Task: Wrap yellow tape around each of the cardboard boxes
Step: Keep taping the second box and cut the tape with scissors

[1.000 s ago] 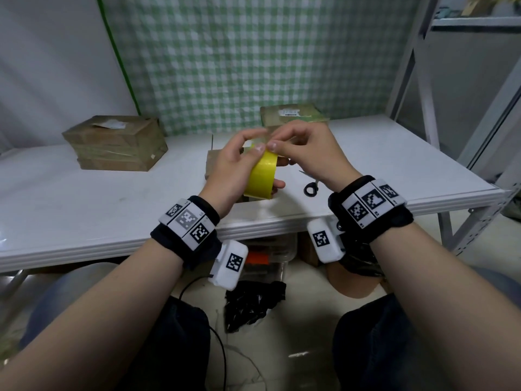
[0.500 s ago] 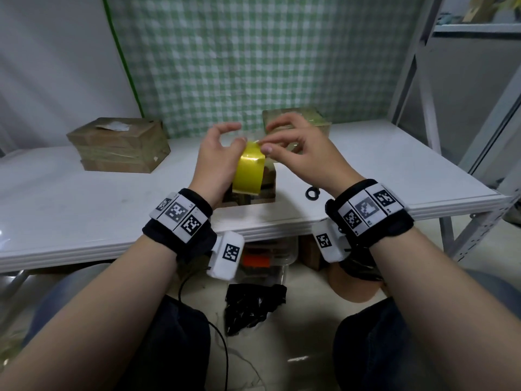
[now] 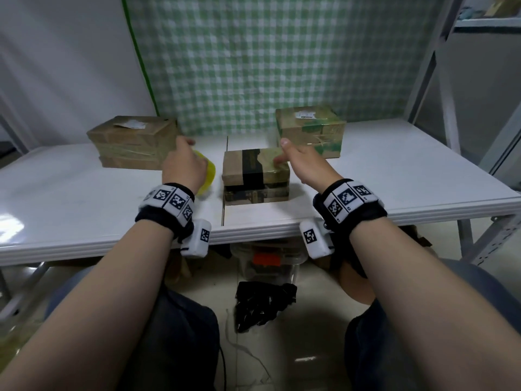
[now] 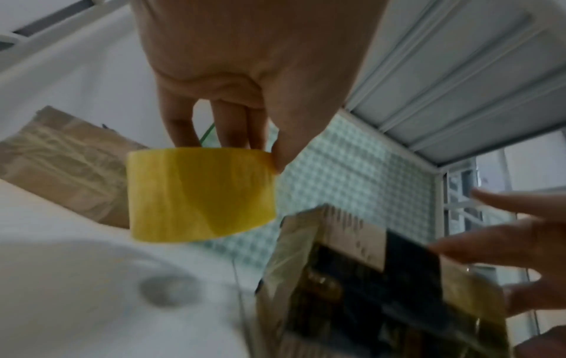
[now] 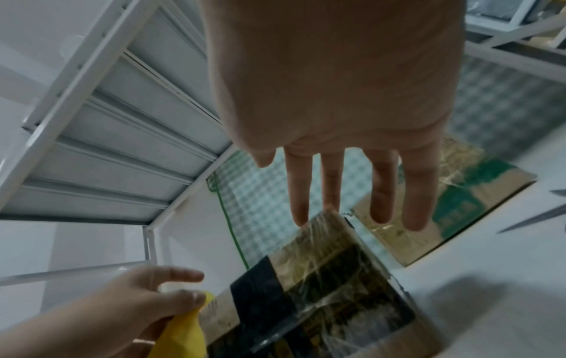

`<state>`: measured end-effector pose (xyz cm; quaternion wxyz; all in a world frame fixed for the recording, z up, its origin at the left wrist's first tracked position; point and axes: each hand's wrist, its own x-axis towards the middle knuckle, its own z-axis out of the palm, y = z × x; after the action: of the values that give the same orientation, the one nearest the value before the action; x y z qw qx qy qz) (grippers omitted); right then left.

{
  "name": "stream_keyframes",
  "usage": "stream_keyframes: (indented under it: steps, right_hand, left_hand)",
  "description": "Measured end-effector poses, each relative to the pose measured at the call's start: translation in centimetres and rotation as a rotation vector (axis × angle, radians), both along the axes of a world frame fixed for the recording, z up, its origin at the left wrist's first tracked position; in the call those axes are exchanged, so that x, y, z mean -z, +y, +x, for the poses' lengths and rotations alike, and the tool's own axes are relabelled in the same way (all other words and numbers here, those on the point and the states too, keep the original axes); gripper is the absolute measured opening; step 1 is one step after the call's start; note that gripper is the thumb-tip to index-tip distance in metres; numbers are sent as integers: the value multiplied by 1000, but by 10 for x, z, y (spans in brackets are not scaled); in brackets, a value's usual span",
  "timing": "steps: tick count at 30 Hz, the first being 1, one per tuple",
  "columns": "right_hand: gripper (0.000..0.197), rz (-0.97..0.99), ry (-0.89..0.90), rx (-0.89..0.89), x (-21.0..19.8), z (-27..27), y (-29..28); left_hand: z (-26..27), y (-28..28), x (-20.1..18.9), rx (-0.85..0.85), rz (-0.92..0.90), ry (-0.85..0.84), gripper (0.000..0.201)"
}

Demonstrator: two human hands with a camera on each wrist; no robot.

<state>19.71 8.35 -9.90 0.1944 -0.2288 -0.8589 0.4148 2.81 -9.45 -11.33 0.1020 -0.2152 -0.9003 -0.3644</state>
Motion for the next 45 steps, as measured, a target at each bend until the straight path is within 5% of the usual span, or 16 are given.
stream_keyframes:
  steps: [6, 11, 15, 18, 22, 28, 35, 39, 45]
  right_hand:
    - [55, -162, -59, 22, 3, -1, -1]
    - [49, -216, -62, 31, 1, 2, 1]
    - [56, -198, -116, 52, -7, 12, 3]
    - [53, -194, -148, 44, -10, 18, 2]
    - [46, -87, -182, 75, -6, 20, 1]
    - [42, -48, -256, 67, -11, 23, -2]
    - [46, 597, -384, 93, -15, 18, -15]
    - [61, 609, -456, -48, 6, -5, -18]
    - [62, 429, -524, -35, 9, -19, -6]
  left_hand:
    - [3, 10, 23, 55, -167, -98, 18]
    - [18, 23, 20, 67, -107, -77, 27]
    - [22, 26, 14, 94, -80, -189, 62]
    - [26, 26, 13, 157, -155, -167, 53]
    - [39, 27, 13, 139, -253, -82, 44]
    - [44, 29, 8, 159, -254, -135, 59]
    - [56, 31, 10, 257, -221, -264, 72]
    - [52, 32, 10, 297, -260, -361, 76]
    - [49, 35, 5, 322, -206, -491, 72]
